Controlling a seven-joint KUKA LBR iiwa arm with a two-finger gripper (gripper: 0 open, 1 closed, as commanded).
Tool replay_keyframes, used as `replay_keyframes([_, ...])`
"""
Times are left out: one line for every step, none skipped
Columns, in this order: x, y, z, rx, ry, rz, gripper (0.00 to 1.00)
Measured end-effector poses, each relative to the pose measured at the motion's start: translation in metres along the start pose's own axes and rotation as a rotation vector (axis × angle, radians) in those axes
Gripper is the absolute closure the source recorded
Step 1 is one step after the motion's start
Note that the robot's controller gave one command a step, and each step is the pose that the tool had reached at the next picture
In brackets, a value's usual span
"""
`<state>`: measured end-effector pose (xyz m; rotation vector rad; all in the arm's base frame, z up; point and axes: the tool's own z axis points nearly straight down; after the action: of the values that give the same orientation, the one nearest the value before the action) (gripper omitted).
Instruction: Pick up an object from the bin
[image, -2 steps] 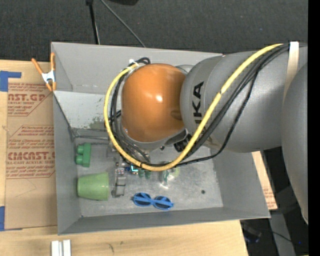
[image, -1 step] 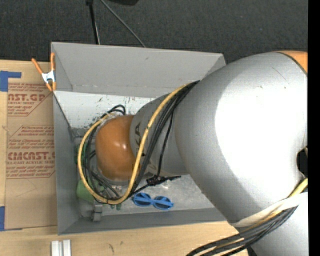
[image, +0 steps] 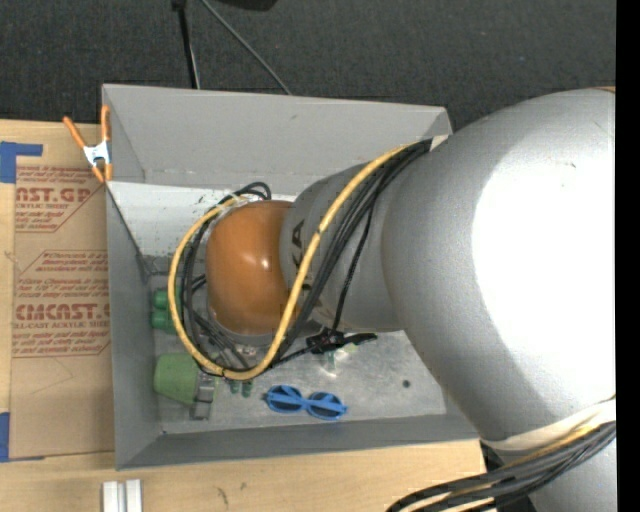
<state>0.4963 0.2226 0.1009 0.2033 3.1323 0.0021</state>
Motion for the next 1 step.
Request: replay_keyframes([0.0067,-0.0093,0.0017,0.002,0.004,0.203,0.00])
